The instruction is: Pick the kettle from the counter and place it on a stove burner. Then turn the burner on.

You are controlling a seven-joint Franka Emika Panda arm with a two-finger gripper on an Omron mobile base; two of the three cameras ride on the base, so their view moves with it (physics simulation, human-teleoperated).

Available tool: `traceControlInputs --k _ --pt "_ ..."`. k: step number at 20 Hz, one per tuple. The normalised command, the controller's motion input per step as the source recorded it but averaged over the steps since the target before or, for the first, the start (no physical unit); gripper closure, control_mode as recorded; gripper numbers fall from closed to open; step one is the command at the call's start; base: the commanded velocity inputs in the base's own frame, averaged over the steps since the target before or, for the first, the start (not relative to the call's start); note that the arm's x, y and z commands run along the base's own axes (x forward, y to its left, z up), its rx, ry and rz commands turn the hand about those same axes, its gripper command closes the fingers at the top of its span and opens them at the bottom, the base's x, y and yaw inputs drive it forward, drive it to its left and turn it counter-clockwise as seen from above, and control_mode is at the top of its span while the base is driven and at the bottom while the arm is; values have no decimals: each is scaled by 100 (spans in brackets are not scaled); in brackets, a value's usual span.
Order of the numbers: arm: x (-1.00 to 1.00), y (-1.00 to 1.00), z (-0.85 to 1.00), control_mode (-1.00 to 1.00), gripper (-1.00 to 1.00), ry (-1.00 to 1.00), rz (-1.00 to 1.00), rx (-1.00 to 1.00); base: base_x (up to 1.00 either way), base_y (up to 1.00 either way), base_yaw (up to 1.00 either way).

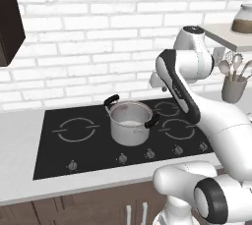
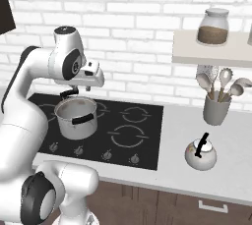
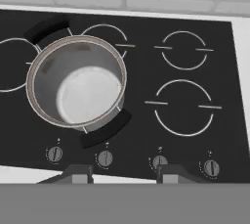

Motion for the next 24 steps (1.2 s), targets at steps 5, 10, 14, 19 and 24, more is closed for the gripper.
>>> traceControlInputs --k 5,10,14,19,24 --pt "-21 -1 0 -100 -100 0 -3 0 0 0 0" --pt "-49 -34 0 -100 -100 0 -8 3 0 0 0" --pt "-17 -51 -1 -100 -100 3 -25 0 0 0 0" --pt "-1 -79 0 -100 -100 14 -34 0 0 0 0" --pt "0 -94 0 -100 -100 19 -33 1 0 0 0"
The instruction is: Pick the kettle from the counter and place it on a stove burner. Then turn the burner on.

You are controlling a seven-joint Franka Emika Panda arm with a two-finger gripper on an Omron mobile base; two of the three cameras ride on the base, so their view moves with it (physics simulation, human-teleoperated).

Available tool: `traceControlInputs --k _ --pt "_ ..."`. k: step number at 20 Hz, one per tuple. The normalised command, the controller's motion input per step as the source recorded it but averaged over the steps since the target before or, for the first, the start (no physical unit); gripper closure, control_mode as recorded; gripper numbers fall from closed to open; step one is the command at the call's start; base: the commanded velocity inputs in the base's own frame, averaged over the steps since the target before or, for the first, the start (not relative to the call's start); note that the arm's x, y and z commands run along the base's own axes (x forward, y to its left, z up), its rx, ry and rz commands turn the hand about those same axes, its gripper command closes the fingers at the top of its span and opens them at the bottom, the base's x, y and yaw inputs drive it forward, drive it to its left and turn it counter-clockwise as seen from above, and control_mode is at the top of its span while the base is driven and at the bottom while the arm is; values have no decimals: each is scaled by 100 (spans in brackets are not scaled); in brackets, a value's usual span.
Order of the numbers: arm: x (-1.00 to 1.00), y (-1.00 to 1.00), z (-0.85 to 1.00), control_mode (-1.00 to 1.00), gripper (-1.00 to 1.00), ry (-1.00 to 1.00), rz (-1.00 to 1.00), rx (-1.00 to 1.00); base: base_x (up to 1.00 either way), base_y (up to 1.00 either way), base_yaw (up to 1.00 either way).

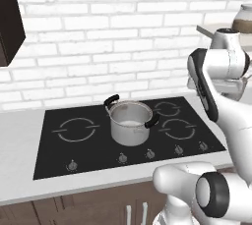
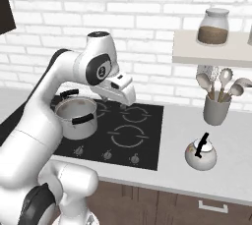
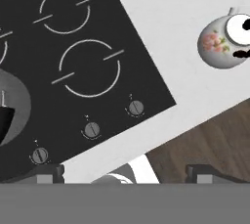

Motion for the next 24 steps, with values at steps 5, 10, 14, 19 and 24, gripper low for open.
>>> traceControlInputs --k 5,10,14,19,24 --pt "6 -85 -16 -100 -100 14 -26 0 0 0 0" --pt "15 -68 -61 -100 -100 7 -12 0 0 0 0" --pt "28 -49 -84 -100 -100 0 -6 0 0 0 0" --pt "34 -60 -78 -100 -100 -1 -4 4 0 0 0" --pt "20 -71 -39 -100 -100 0 0 5 0 0 0"
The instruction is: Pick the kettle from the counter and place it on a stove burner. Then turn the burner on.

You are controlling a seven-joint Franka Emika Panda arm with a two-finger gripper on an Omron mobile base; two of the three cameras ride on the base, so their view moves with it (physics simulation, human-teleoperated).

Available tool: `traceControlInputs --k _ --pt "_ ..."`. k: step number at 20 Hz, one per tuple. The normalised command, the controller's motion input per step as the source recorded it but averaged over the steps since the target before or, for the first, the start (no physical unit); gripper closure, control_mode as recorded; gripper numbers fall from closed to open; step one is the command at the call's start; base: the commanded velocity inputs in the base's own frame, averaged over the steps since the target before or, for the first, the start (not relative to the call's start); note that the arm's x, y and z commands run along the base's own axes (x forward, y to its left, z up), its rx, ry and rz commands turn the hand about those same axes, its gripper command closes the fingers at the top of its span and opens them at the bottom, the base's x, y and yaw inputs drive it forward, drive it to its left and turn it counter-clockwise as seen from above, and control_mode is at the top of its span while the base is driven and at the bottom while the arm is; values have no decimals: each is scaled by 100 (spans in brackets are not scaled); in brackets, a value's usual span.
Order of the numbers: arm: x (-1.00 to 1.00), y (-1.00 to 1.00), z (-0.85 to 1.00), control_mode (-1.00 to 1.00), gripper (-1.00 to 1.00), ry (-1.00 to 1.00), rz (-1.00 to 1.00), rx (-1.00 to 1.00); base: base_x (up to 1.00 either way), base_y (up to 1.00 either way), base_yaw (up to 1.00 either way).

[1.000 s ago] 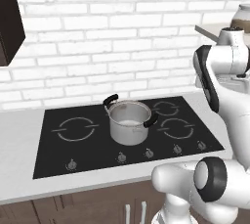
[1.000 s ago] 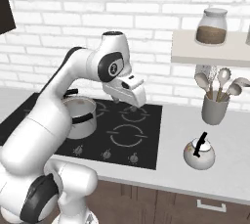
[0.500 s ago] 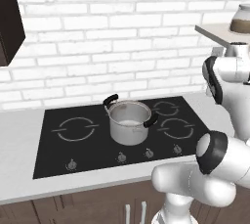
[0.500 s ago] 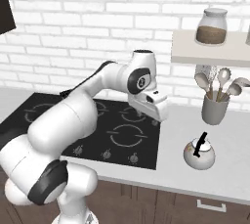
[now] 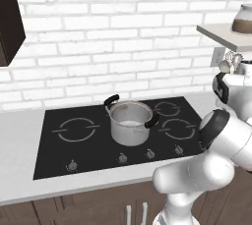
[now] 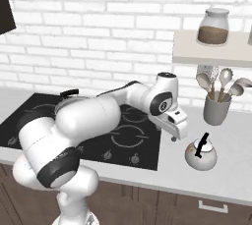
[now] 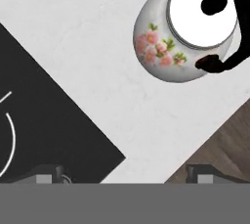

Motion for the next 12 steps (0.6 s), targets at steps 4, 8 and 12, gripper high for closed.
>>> traceControlInputs --k 4,8,12 --pt "0 -42 1 -100 -100 0 0 0 0 0 0" --pt "0 -16 14 -100 -100 0 1 0 0 0 0" --pt "0 -4 6 -100 -100 0 7 -5 0 0 0"
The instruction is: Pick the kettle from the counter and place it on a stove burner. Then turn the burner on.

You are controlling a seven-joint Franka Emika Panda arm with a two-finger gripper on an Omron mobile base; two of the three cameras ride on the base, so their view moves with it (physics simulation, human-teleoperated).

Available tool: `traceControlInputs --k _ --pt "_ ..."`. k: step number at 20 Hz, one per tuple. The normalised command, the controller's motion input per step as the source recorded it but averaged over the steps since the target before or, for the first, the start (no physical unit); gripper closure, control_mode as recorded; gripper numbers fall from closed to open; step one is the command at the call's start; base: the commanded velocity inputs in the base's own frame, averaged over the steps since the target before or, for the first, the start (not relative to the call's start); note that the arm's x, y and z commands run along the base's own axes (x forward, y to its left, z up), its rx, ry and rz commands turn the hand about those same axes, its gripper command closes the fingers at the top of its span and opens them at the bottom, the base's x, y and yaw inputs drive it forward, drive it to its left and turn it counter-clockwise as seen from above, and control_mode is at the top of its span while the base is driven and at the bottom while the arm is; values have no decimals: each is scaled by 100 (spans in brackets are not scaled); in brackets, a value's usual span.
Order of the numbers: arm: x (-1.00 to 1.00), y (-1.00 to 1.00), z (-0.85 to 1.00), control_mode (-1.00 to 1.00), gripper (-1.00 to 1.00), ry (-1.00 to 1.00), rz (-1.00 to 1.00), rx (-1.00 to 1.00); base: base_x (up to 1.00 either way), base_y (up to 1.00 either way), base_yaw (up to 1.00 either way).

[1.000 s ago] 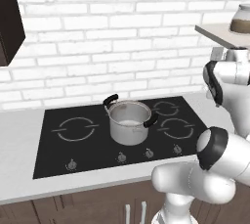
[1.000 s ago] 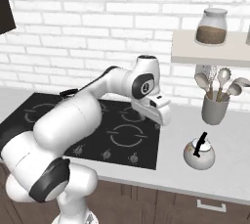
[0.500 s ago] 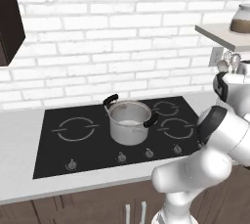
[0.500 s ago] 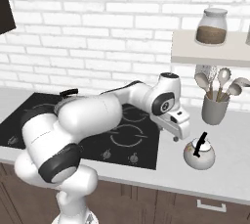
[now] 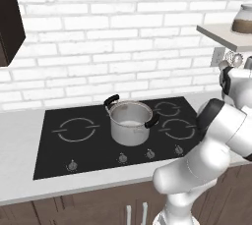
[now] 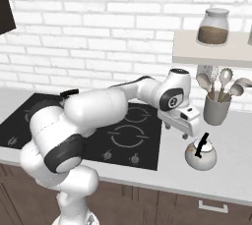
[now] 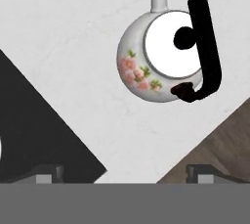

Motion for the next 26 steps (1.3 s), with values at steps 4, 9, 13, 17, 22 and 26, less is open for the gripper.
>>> traceControlInputs --k 4,9,13,17,22,26 --pt "0 -19 0 -100 -100 0 12 -8 0 0 0" --pt "0 -34 0 -100 -100 -10 15 -1 0 0 0" --pt "0 -54 0 -100 -100 -18 9 0 0 0 0" --pt "1 -50 0 -100 -100 -5 8 0 0 0 0" --pt "5 -48 -1 -100 -100 0 6 0 0 0 0" --pt "0 -23 0 -100 -100 0 0 0 0 0 0"
